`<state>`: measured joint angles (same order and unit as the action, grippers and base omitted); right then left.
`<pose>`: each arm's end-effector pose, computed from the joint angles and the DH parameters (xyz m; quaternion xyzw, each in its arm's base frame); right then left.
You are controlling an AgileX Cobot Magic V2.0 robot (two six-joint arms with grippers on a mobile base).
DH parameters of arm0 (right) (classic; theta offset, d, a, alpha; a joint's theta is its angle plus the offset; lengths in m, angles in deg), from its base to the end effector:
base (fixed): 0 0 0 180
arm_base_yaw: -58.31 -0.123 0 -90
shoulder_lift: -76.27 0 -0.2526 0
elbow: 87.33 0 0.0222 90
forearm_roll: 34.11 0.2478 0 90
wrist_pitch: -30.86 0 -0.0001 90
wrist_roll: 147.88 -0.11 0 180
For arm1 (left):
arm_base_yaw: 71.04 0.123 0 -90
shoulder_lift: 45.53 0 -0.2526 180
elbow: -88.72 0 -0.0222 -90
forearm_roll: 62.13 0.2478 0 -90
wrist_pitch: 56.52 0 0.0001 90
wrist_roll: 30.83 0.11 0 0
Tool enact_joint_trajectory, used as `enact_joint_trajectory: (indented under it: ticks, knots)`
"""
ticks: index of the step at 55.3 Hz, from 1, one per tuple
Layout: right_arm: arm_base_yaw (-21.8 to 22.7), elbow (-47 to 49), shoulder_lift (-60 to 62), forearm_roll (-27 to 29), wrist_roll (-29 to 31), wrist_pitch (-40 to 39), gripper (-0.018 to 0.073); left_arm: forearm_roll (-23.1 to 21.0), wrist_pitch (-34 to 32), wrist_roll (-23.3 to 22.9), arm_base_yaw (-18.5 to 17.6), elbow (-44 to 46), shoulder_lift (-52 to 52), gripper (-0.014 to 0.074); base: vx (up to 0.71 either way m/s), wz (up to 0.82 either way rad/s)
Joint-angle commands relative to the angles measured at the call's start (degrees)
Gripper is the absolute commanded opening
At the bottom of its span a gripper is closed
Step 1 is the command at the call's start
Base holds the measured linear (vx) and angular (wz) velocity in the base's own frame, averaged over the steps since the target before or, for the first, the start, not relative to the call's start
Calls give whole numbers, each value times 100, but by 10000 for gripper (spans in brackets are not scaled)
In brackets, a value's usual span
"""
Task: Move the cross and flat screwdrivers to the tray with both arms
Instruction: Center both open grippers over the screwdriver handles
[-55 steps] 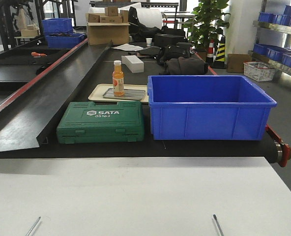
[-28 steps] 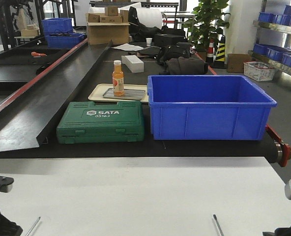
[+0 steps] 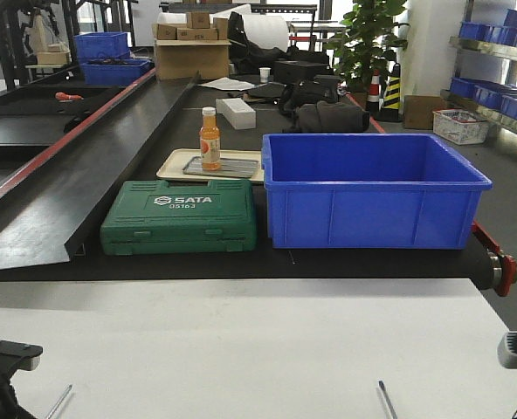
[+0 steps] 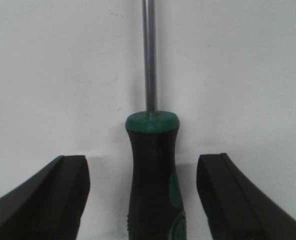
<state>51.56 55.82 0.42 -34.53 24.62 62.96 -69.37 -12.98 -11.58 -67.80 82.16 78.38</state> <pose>0.2371 0.0276 0.2028 0.0039 0.9532 0.0347 0.3004 0.3556 0.0106 0.0797 0.0958 0.9930 -0.0348 0.0601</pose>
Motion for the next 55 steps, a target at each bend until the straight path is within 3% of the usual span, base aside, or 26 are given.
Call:
enact_joint_trajectory:
  ticks: [1, 30, 55]
  knots:
    - [7, 404, -380, -81, 5, -122, 441, -65, -87, 2, 9, 154, -210, 577, 0, 0]
    - [2, 2714, -3312, -488, 327, 637, 441, -266, -222, 2, 3, 154, -55, 577, 0, 0]
    - [-299, 3146, -4422, -520, 442, 399, 441, -360, -210, 2, -164, 154, 102, 577, 0, 0]
